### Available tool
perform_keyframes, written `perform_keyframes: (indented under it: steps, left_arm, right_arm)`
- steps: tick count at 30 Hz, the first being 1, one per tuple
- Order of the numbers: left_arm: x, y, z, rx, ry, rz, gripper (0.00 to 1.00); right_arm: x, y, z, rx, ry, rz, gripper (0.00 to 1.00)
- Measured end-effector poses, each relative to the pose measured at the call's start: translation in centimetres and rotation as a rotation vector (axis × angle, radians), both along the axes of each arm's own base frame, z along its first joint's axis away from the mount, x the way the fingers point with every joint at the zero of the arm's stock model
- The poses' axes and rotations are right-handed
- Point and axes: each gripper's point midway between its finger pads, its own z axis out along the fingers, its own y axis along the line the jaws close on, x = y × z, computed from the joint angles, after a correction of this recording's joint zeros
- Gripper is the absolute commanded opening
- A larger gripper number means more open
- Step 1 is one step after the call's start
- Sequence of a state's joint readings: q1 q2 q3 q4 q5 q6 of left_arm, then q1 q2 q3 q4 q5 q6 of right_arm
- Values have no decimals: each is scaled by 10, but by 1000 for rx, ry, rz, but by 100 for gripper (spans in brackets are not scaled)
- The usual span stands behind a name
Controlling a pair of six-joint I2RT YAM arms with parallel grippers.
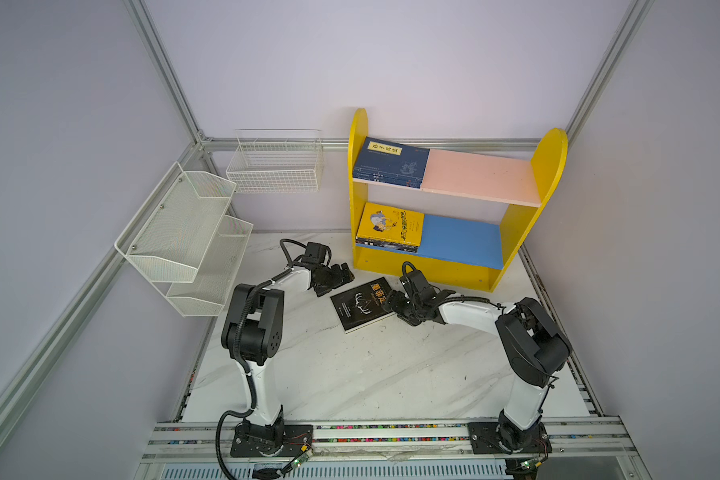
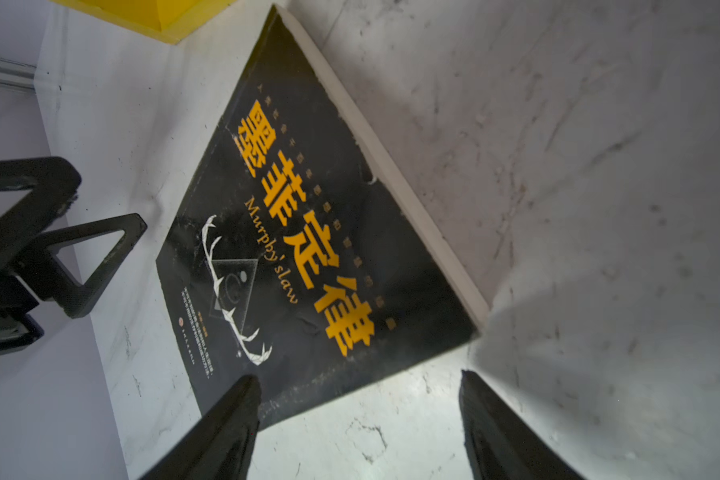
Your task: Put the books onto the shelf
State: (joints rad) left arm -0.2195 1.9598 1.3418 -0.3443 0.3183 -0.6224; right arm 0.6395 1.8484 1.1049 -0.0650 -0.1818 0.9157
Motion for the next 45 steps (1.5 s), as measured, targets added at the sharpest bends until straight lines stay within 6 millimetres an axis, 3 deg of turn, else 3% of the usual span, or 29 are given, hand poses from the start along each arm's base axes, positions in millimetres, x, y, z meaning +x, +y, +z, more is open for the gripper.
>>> perform_keyframes:
  steps: [6,10,14,16,18,20,25,29,34,37,41,45]
  left_arm:
    - [-34,-43,1,-60,18,-114,97]
    - [-86,-79,8,-154,71,-292,96]
    - [-139,-95,37,-200,80,-443,99]
    - [-146,-89,57,-189,34,-455,100]
    - [-139,-78,73,-164,-31,-434,100]
    - [-125,-62,75,-117,-66,-392,100]
    - [-78,-24,29,34,-26,-286,100]
    - [-48,-8,-3,93,-4,-247,100]
    - [-22,-3,3,104,-72,-220,100]
    - [-18,-4,1,106,-83,-218,100]
    - [-20,-3,-5,113,-76,-227,99]
    - [-41,-6,-21,102,-38,-254,99]
  right_arm:
    - [27,2,-5,16,-5,-19,78]
    - [54,-14,-2,13,-33,-49,79]
    - [83,-26,-2,-5,-59,-57,78]
    - [86,-23,-6,-20,-46,-44,78]
    - [85,-21,-6,-29,-35,-32,77]
    - [84,-20,-6,-24,-31,-23,77]
    - [80,-23,-7,-3,-41,-35,76]
    - [66,-27,-6,-24,-28,-52,76]
    - [48,-18,-6,-47,-12,-41,77]
    - [42,-11,-9,-53,4,-24,76]
    - [50,-4,-9,-43,1,-21,76]
    - [56,1,-7,-31,-6,-18,77]
